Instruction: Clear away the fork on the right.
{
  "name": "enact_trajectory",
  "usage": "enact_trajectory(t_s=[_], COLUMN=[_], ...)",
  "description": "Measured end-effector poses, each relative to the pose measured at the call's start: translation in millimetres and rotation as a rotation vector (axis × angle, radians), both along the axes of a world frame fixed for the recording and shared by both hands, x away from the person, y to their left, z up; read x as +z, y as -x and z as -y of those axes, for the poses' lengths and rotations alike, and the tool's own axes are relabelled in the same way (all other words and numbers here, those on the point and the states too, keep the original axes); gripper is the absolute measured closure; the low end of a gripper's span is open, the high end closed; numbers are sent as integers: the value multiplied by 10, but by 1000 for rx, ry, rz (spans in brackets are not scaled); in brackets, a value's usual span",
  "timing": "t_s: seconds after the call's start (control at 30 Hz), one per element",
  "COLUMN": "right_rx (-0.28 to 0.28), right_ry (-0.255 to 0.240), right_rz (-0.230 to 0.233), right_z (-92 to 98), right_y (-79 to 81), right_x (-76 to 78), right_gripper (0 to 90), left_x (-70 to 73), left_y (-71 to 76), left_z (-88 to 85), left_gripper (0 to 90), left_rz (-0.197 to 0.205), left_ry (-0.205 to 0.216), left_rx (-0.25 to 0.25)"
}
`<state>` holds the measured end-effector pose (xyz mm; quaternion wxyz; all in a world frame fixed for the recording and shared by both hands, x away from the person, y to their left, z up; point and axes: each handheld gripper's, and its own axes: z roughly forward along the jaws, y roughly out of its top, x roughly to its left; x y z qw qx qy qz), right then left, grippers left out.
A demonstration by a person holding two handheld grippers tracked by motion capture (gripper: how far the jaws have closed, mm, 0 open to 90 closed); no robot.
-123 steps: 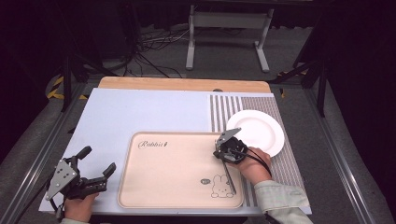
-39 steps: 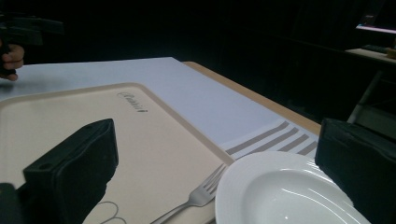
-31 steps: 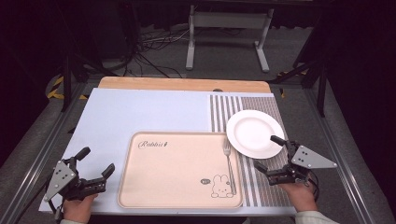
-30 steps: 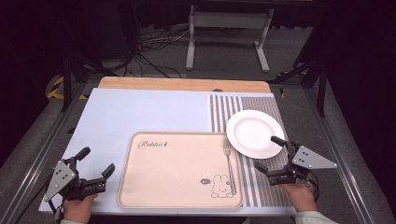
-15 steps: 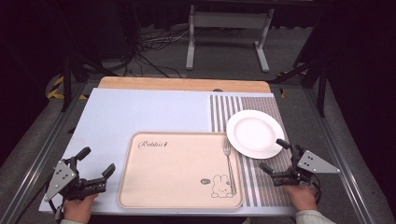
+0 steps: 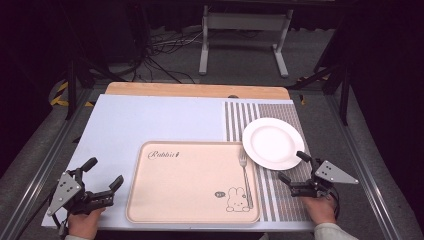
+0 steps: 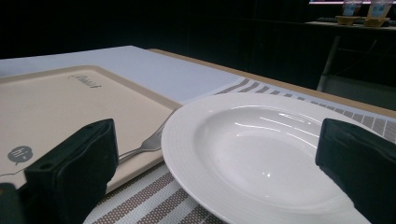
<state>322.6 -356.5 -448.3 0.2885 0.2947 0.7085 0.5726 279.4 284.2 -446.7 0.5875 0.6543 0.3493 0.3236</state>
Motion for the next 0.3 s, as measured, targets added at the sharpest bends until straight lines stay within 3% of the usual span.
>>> enact_trajectory(t_s=[0.3], right_rx=[-3], right_ry=[14], right_rz=[3], right_z=[-26], right_y=[8], right_x=[10], right_gripper=[4], left_x=[3], left_y=[1], left_z=[-2], left_gripper=[12], left_rz=[1], left_ry=[2], left_rx=[-2])
